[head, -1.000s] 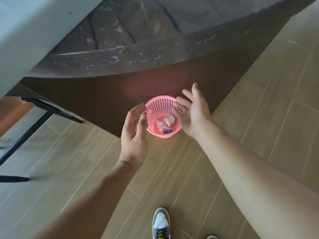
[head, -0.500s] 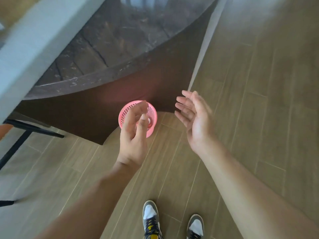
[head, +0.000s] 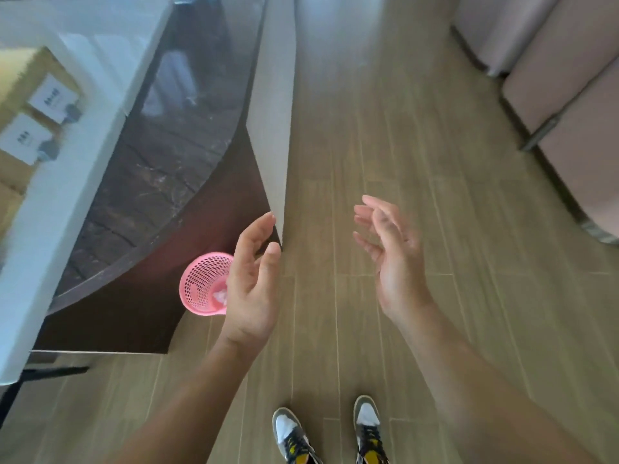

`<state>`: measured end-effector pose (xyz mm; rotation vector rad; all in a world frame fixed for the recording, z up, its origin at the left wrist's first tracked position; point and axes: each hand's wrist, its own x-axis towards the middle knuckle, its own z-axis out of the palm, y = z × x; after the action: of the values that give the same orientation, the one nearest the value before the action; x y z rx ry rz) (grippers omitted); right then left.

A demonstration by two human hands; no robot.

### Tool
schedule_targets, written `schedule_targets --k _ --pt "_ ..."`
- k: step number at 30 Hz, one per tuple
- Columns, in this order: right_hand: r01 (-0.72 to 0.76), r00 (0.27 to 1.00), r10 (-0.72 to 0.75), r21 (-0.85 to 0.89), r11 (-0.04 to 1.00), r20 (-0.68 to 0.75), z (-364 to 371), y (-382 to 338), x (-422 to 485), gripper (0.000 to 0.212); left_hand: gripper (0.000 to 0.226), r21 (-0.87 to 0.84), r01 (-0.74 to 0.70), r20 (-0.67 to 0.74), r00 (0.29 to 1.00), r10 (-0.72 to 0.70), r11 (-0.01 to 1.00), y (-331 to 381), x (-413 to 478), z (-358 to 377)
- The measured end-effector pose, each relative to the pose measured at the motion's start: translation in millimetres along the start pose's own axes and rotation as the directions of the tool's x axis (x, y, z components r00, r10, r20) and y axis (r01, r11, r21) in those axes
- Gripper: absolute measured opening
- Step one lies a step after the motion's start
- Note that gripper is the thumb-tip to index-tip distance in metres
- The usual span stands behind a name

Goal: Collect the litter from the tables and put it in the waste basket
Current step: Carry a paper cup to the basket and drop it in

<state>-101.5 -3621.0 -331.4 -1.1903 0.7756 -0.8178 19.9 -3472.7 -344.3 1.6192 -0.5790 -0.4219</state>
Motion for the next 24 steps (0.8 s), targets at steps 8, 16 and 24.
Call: schedule_targets --k 8,16,24 --pt "0.109 0.968 -0.100 0.028 0.994 -0.230 -70.6 -90.4 -38.2 0.028 0.058 -0.042 -0.049 0.228 0.972 0.057 0.998 91.2 -30.6 52.9" --pt "0.211 0.913 -0.182 0.039 0.977 -0.366 -162.6 -163.8 -74.8 0.024 0.057 -0.125 -0.148 0.332 0.925 0.182 0.981 168.7 -66.0 140.9" --pt "0.308 0.844 -0.296 -0.049 0.950 -0.448 -292.1 -237.1 -117.3 0.030 0.048 -0.248 -0.183 0.421 0.864 0.276 0.951 228.0 -125.4 262.2"
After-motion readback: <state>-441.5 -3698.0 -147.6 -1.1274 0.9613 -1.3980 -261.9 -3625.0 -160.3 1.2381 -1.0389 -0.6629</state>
